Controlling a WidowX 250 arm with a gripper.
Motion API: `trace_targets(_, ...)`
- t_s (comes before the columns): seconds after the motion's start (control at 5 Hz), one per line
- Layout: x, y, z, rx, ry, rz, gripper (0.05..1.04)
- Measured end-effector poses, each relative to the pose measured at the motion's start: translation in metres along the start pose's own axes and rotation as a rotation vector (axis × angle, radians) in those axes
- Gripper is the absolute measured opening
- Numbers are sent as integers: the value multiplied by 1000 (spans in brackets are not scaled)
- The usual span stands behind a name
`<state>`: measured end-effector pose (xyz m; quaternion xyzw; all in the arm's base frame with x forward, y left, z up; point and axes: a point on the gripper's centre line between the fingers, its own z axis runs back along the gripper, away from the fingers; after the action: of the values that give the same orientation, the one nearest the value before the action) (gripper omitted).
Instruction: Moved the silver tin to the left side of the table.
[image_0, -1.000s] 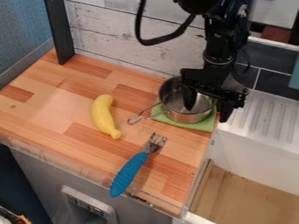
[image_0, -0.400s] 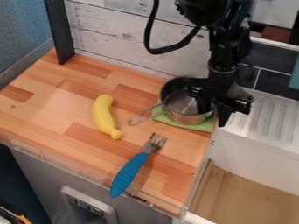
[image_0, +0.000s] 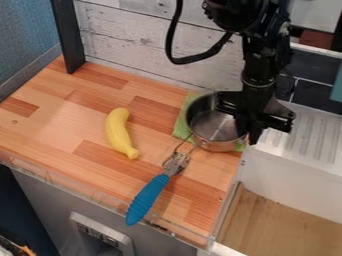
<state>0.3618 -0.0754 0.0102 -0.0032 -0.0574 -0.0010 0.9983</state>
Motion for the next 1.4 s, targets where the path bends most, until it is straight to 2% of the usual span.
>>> trace_targets(0.2, 0, 0, 7, -4, -9, -7, 95)
trace_targets(0.6, -1, 21, 27, 5, -33, 60, 83)
trace_targets(0.8, -4, 35, 49, 12, -62, 99, 83)
trace_targets(1.0, -13, 71, 67, 55, -59, 225, 83)
trace_targets(1.2, -24, 112, 69, 88, -35, 375, 83)
trace_targets(1.4, -33, 152, 67, 80, -37, 513, 83)
